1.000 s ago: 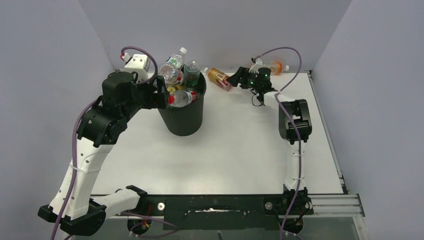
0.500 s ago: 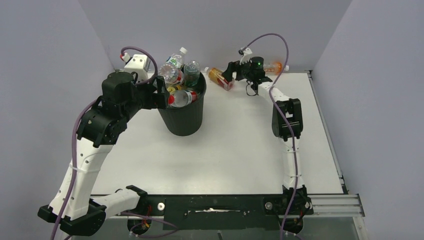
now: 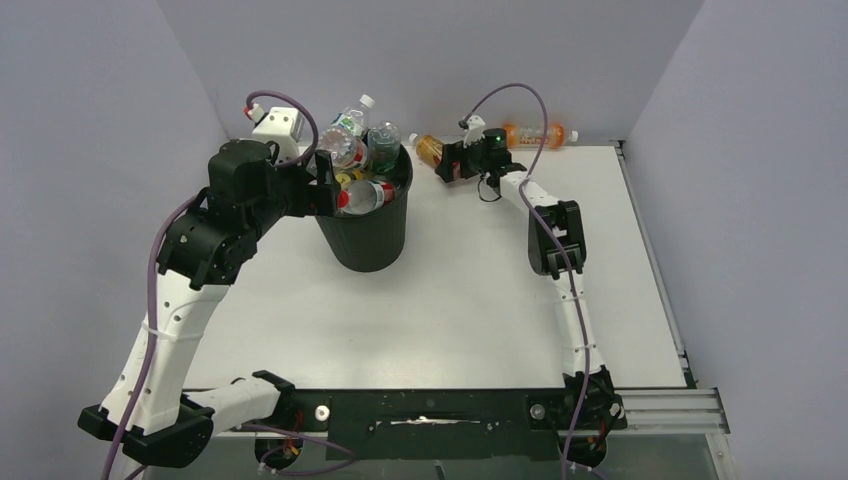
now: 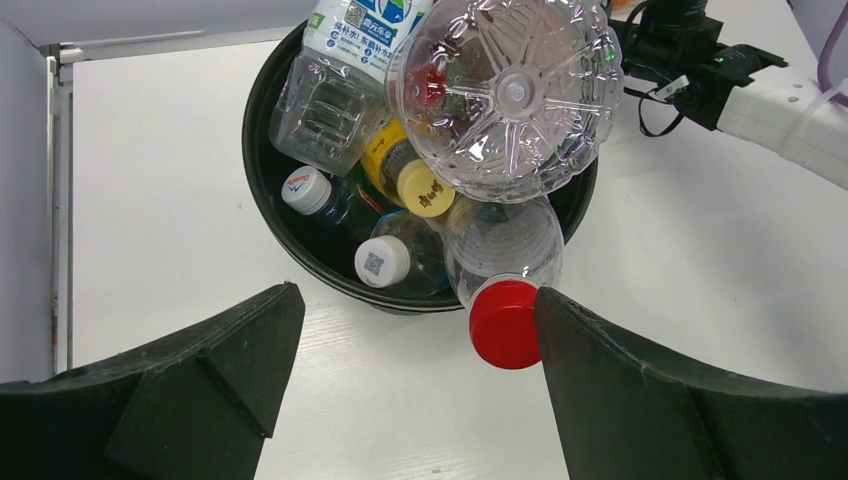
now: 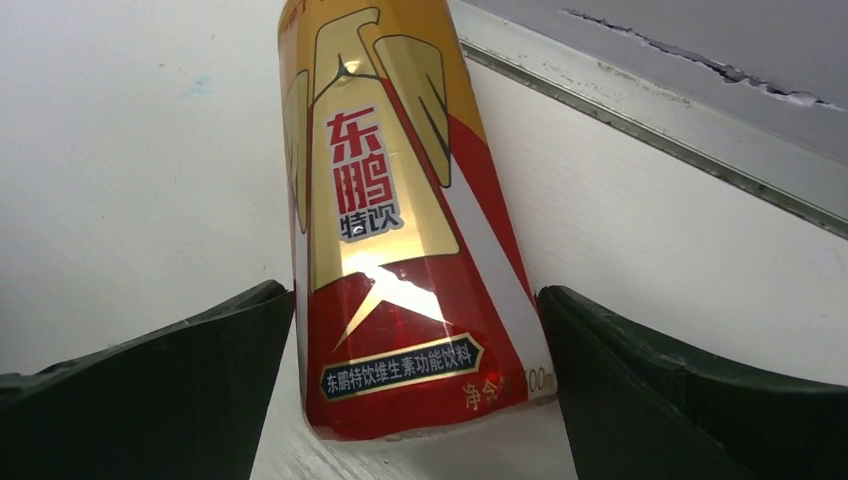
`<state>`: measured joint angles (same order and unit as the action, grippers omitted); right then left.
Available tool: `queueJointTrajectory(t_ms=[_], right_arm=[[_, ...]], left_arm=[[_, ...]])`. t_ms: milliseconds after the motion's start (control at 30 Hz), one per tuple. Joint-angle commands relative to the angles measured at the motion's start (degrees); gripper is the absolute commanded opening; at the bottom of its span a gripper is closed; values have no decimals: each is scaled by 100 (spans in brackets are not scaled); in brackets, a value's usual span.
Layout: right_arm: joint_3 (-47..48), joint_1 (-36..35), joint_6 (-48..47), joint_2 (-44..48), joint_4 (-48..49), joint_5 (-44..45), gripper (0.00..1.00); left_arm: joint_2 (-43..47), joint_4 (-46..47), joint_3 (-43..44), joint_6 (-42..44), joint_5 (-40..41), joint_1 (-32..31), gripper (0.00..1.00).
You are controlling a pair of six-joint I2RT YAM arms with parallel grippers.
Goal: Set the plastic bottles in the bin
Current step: Pick up the plastic bottle at the center of the board.
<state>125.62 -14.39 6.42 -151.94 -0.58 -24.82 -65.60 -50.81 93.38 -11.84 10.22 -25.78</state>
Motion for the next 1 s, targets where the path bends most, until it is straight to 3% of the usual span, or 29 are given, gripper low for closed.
queueJointTrajectory(t_ms=[0, 300, 600, 967], right_arm=[[-60, -174, -104, 304, 357, 391, 98], [-470, -249, -14, 805, 549, 367, 70], [-2007, -263, -141, 2495, 226, 466, 62], [-3008, -349, -469, 4955, -2076, 412, 60]], left_arm=[[4, 98, 277, 32, -174, 33, 86], [59, -8, 474, 2, -73, 29, 86], [270, 0, 453, -158, -113, 29, 87], [524, -33, 515, -327, -362, 29, 87]])
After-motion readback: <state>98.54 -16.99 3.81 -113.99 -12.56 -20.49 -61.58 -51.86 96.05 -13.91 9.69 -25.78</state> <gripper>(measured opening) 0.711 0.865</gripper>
